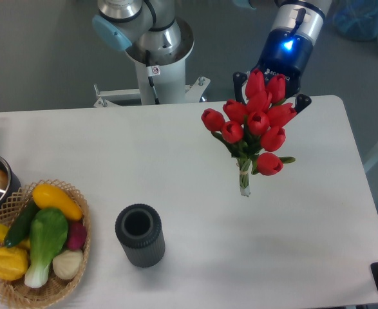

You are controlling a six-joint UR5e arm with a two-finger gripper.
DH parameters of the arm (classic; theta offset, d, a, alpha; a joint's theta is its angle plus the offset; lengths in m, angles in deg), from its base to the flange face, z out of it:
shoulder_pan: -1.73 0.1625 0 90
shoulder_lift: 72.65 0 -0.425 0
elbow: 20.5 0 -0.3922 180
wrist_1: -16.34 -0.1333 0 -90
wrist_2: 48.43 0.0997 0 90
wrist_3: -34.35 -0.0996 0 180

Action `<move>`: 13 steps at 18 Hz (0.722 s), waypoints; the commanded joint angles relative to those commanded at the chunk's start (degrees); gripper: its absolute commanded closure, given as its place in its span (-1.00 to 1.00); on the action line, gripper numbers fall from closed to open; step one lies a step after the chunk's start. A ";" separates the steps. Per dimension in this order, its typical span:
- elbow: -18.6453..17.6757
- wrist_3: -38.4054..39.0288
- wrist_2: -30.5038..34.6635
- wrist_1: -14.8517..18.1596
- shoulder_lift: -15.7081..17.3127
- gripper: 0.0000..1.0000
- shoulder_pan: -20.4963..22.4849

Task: Place the flowers on the table
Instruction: 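Lift the red tulip bouquet upward with the gripper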

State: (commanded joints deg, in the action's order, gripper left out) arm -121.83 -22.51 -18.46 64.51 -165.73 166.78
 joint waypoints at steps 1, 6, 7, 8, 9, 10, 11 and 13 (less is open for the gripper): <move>-0.17 0.00 0.00 0.00 0.00 0.34 -0.09; -0.09 0.00 3.23 0.09 0.17 0.34 -0.44; -0.09 0.00 5.78 0.09 0.35 0.34 -0.61; 0.17 0.09 8.24 0.17 0.53 0.34 -0.79; 0.35 0.09 9.13 0.18 0.53 0.34 -0.88; 0.26 0.17 10.71 0.35 1.05 0.34 -0.88; 0.26 0.44 12.98 0.79 1.92 0.34 -0.97; 0.18 0.44 18.25 3.06 3.68 0.34 -1.66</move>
State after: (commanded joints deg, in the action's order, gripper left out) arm -121.66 -22.07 -0.20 67.57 -162.05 165.12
